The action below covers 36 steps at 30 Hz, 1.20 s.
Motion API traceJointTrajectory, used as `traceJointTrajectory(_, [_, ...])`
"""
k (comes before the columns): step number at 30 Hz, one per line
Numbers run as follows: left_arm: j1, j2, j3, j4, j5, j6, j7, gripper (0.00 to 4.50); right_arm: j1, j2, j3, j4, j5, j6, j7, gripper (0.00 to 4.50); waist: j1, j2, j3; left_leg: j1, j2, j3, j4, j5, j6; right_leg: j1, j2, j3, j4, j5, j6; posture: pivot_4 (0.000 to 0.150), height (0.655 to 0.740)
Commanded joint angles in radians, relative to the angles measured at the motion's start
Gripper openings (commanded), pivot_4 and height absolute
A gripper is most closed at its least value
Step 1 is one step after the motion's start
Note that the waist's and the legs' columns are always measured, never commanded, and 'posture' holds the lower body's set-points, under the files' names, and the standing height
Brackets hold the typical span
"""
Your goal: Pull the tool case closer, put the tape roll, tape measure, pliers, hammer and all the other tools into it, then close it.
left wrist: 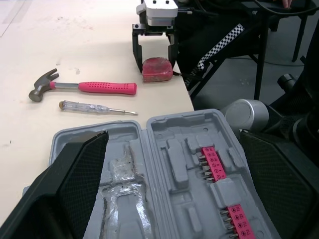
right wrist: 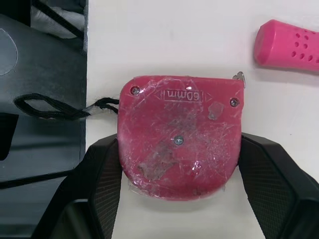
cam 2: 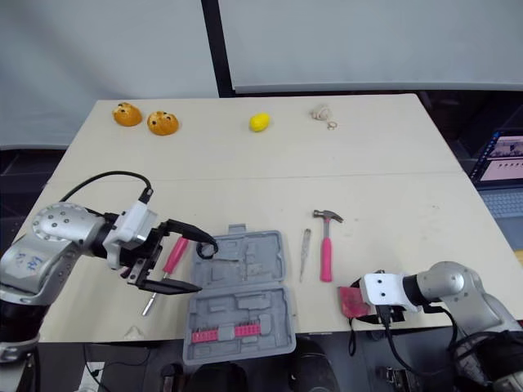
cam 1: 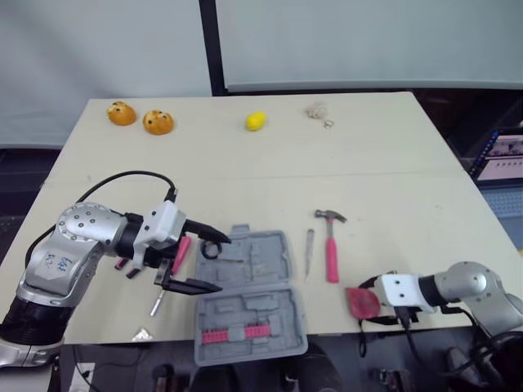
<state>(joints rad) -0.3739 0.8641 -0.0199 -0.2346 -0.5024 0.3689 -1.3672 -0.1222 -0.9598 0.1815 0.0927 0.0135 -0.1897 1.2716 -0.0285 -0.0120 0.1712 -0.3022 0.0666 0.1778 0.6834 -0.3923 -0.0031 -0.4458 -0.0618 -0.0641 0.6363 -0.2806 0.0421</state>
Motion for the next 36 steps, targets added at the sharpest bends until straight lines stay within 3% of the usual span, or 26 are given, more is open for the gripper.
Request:
traceJointTrajectory(1, [0.008,0.005,0.014,0.018,0.011,-0.027,0.001,4.5,0.014,-0.048,-0.075,-0.166,0.091,0.129,0.017,2.92,0.0,0.001,0.001,0.0,0.0,0.0,0.0,0.0,0.0,0.0,0.0,0.0,0.0,0.0,0.0,0.15,0.7292])
traceJointTrajectory(5, [0.036,0.021,0.04,0.05,0.024,-0.053,0.0,4.5,-0.084,-0.113,-0.061,-0.45,0.212,0.521,0.053,2.92,-0.004,0.003,0.002,0.0,0.0,0.0,0.0,0.0,0.0,-0.001,-0.001,0.001,0.001,0.0,0.0,0.15,0.7292])
traceJointTrajectory(11, [0.059,0.034,0.02,0.128,0.096,-0.175,-0.031,4.5,-0.38,-0.067,0.114,-0.553,0.228,0.827,0.089,2.92,0.0,0.002,0.002,0.0,0.0,-0.004,-0.001,0.0,-0.001,-0.002,0.0,-0.001,0.001,0.0,-0.003,0.15,0.7292])
traceJointTrajectory(16, [0.034,0.016,0.021,0.206,0.123,-0.236,-0.027,4.5,-0.645,0.102,0.334,-0.409,0.094,0.899,0.065,2.92,-0.001,0.002,0.002,-0.004,-0.001,-0.002,0.0,0.0,0.0,-0.007,-0.001,-0.002,0.001,0.0,-0.004,0.15,0.7292])
traceJointTrajectory(21, [0.013,0.001,0.013,0.256,0.143,-0.266,-0.014,4.5,-0.777,0.237,0.463,-0.212,-0.001,0.903,0.058,2.92,0.0,0.002,0.001,-0.016,-0.002,0.0,0.003,0.001,0.0,-0.019,-0.001,-0.003,0.007,0.001,-0.004,0.15,0.7292])
traceJointTrajectory(27, [0.012,-0.012,0.008,0.286,0.163,-0.29,-0.005,4.5,-0.852,0.382,0.534,0.009,-0.109,0.868,-0.001,2.92,-0.005,0.002,0.001,-0.017,-0.001,0.0,0.009,0.001,0.0,-0.019,-0.001,-0.011,0.01,0.001,-0.004,0.15,0.7292])
traceJointTrajectory(36, [0.011,-0.018,0.011,0.291,0.173,-0.293,0.004,4.5,-0.904,0.517,0.566,0.135,-0.196,0.83,-0.009,2.92,-0.011,0.003,0.001,-0.018,0.0,-0.001,0.009,0.001,0.0,-0.019,-0.001,-0.011,0.011,0.001,-0.005,0.15,0.7292])
